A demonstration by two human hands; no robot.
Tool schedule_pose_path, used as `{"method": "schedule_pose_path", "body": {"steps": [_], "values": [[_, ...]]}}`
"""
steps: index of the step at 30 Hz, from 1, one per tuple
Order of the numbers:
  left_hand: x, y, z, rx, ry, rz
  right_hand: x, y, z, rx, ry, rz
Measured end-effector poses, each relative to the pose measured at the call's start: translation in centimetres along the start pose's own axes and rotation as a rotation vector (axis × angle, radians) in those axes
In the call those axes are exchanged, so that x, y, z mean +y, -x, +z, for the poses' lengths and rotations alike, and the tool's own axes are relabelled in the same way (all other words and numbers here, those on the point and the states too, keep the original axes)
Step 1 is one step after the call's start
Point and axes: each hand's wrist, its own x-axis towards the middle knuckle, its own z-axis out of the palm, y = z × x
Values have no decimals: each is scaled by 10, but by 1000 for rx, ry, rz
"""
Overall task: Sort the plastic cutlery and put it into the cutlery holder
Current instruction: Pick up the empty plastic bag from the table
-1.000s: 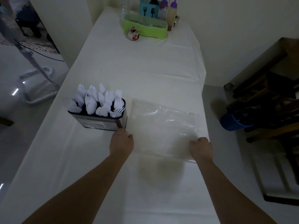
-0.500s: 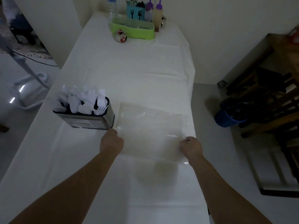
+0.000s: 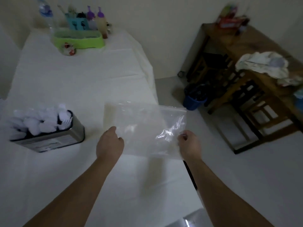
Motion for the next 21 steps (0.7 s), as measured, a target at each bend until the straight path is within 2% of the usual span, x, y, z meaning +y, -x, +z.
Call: {"method": "schedule_pose_path", "body": {"steps": [10, 17, 21], "values": [[91, 50, 57, -199, -116, 354, 84, 57, -89, 301, 13, 273], [139, 79, 115, -302, -153, 457, 151, 55, -123, 377, -84, 367], [164, 81, 166, -364, -206, 477, 194, 28, -134, 363, -78, 399]]}}
